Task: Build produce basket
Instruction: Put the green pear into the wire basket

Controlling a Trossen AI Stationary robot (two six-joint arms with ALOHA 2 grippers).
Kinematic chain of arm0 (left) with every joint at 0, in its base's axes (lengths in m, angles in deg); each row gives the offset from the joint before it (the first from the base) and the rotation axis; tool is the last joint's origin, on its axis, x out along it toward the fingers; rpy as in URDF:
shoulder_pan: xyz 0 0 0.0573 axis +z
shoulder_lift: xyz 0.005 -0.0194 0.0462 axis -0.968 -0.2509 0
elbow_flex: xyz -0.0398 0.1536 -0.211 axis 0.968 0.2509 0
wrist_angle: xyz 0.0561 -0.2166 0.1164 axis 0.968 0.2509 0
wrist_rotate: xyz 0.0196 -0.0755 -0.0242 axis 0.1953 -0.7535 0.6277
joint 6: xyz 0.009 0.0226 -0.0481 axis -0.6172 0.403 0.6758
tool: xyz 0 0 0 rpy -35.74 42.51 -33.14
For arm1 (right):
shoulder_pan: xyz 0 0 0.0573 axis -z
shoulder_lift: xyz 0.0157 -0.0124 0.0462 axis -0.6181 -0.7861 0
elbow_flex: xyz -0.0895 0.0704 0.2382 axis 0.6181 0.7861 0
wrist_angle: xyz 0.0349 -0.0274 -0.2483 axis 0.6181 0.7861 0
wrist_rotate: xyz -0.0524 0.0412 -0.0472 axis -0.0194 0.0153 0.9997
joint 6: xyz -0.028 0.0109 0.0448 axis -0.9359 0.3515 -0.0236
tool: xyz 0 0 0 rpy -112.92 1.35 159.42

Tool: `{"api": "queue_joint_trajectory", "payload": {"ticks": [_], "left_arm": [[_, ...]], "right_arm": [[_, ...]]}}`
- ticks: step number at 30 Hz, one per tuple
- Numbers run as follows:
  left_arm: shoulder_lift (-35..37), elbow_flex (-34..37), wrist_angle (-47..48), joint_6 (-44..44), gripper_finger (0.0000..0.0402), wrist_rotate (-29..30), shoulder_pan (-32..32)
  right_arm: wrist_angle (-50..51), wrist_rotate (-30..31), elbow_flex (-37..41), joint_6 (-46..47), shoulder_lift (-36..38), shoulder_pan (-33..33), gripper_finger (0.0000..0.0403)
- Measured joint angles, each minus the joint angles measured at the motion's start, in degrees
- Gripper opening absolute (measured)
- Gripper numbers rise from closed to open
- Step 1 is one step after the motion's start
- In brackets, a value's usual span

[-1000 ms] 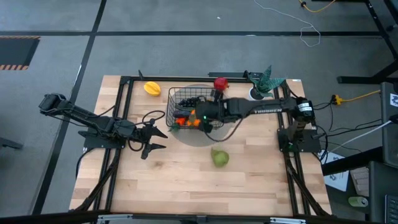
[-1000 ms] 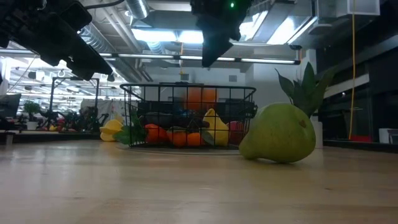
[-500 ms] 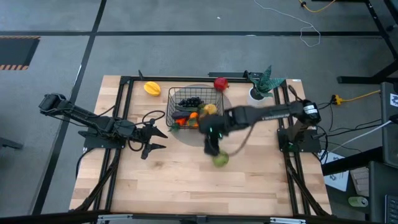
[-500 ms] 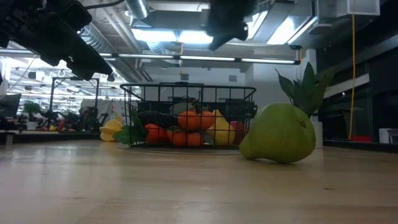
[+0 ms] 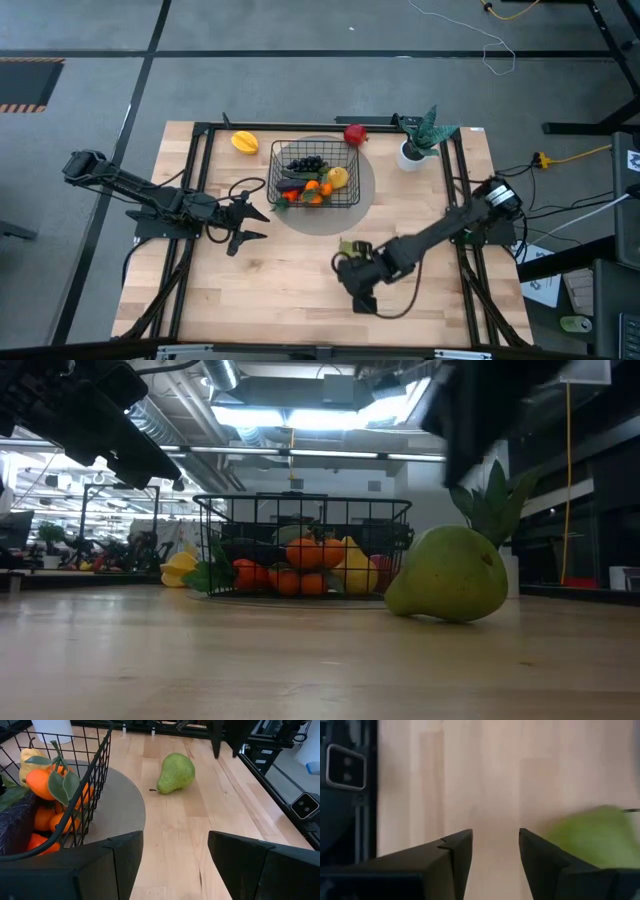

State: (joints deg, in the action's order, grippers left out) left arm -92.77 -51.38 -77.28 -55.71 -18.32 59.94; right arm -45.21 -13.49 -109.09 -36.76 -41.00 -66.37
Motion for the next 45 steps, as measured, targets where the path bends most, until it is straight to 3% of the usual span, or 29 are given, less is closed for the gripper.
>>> {"api": "queue_joint_trajectory", "payload": {"ticks": [5, 8, 19, 28, 38, 45], "left_arm": [[0.00, 0.00, -0.02, 0.00, 0.0213, 0.02, 0.02], [0.00, 0.00, -0.02, -0.02, 0.0213, 0.01, 0.00], [0.01, 0.00, 0.00, -0.15, 0.0213, 0.02, 0.00], [0.02, 0.00, 0.00, -0.15, 0.0213, 0.02, 0.00], [0.01, 0.00, 0.00, -0.17, 0.0213, 0.02, 0.02], [0.00, 0.00, 0.00, -0.17, 0.0213, 0.02, 0.00]], "right_arm": [[-4.82, 0.09, 6.65, 4.46, 0.00, -1.20, 0.0149], [-5.00, 3.81, 8.99, 7.54, 0.07, -0.53, 0.0149], [10.01, 17.86, 10.14, 21.58, 0.20, 2.19, 0.0149], [12.73, 38.95, 10.14, 26.75, 0.22, 2.21, 0.0149], [7.38, 43.96, 10.11, 21.38, 0.22, 1.29, 0.0149], [-8.57, 42.52, 10.11, 5.19, 0.22, -0.80, 0.0149]]}}
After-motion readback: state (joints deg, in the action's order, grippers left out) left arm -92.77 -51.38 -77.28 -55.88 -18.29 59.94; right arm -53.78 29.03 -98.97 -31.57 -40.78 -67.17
